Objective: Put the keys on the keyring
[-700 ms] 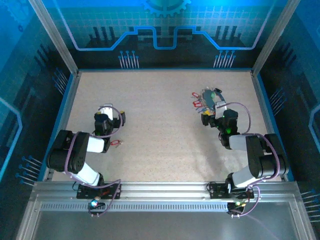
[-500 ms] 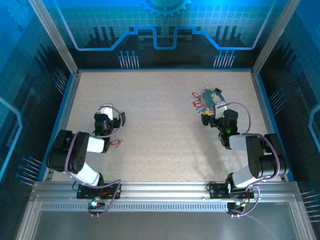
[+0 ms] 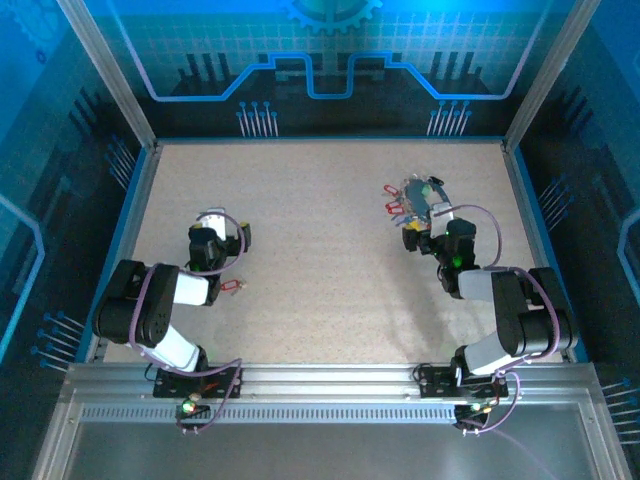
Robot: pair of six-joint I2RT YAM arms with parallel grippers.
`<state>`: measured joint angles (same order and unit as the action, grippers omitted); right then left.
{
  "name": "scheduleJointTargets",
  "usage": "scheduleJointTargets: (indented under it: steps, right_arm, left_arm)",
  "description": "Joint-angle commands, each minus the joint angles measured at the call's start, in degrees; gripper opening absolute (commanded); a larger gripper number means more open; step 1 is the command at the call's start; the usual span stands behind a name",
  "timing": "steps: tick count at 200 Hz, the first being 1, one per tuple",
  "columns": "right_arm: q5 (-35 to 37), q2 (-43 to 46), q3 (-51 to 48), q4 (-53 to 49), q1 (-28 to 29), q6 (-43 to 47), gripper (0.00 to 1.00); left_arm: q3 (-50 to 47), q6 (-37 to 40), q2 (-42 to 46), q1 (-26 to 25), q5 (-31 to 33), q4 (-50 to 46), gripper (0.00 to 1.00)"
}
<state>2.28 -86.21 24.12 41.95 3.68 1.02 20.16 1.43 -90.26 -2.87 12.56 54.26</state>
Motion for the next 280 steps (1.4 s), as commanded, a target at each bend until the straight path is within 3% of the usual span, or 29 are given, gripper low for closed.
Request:
scheduleJointTargets:
  steps: [1,88,100,114,126,139,158,172,195,228,245,280]
  right_arm:
    - [-1.21,0.09,1.29,-0.12,-0.94,-0.46,1.00]
    - [-1.17,3.46,0.67,-1.40,-2.34,-2.20,1.00]
    - [0.48,8.42,1.28,-6.14,-2.17,-2.46,1.00]
    - [5.36,13.83,5.55,-19.08,-2.04,-5.51,1.00]
    - [10.18,16.61,12.95,-33.28,-2.60,-11.55,1.00]
    - [11.07,16.32,19.80,-40.55,-3.33,-16.63,1.00]
    - [11.01,11.92,29.86,-49.01,-4.74,-25.44,1.00]
    - [14.02,5.81,39.18,-62.31,-6.55,-36.05,1.00]
    - [5.84,-5.22,49.83,-70.11,-9.04,-36.19,1.00]
    - [4.23,-18.09,61.32,-75.48,-7.28,-31.08,0.92]
    - [1.63,-22.73,64.65,-76.61,-6.55,-29.18,0.90]
    - [-11.26,-30.92,69.20,-73.10,-5.76,-25.26,0.89]
  left_arm:
    - [0.98,-0.89,1.23,0.15,-0.78,0.44,0.99]
    - [-0.07,-0.96,1.96,0.44,-1.10,1.76,0.99]
    - [-2.02,-0.26,4.87,-0.37,0.08,3.00,0.99]
    - [-3.23,1.52,10.30,-2.64,3.92,0.99,0.99]
    - [-1.15,2.40,16.53,-5.00,8.34,-7.31,0.99]
    - [3.86,0.47,23.18,-5.48,8.56,-19.15,0.99]
    - [15.67,-5.68,28.68,-5.39,8.69,-39.94,0.99]
    - [26.84,-12.41,29.46,-4.80,8.57,-57.47,0.99]
    - [40.30,-22.12,26.99,-3.46,9.14,-76.84,0.99]
    - [39.51,-17.06,25.79,-1.52,-5.87,-76.67,0.99]
    - [36.12,-16.52,25.80,-1.60,-7.20,-74.00,0.99]
    - [31.71,-16.01,27.66,-1.52,-5.67,-69.42,0.99]
